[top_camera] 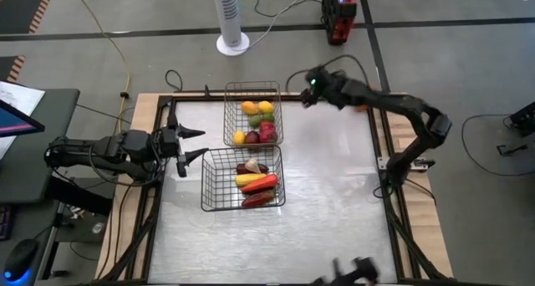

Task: Sort produce into baskets
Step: Put the orange into the gold wire basket

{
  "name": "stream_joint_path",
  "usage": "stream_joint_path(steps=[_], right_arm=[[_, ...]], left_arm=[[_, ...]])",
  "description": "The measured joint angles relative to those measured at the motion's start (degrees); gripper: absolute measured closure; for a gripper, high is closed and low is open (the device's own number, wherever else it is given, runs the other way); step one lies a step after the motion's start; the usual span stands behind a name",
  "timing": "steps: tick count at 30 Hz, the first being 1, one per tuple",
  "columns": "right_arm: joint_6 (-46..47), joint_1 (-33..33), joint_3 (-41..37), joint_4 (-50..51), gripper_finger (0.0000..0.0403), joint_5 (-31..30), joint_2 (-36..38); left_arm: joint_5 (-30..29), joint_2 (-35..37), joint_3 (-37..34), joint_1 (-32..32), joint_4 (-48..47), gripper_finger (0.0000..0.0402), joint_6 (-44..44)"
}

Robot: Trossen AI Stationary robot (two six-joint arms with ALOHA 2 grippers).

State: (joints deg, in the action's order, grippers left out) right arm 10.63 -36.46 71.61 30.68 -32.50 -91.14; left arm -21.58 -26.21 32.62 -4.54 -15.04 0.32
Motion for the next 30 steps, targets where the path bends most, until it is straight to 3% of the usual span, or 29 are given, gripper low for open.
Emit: stream_joint_path(steps=[5, 13, 30], right_arm=[[3.03, -9.59, -0.02, 6.16, 0.0036, -5.22, 0.03], [8.31, -20.81, -0.02, 7.14, 0.0042, 3.91, -2.58], [7.35, -24.69, 0.53, 14.38, 0.0053, 2.22, -11.55]], left_arm=[[-0.13, 0.01, 0.00, 0.00, -0.17, 0.0152, 0.47], [-1.52, 0.00, 0.00, 0.02, -0.06, 0.0152, 2.47], [-1.70, 0.01, 0.00, 0.02, -0.87, 0.0152, 2.49]])
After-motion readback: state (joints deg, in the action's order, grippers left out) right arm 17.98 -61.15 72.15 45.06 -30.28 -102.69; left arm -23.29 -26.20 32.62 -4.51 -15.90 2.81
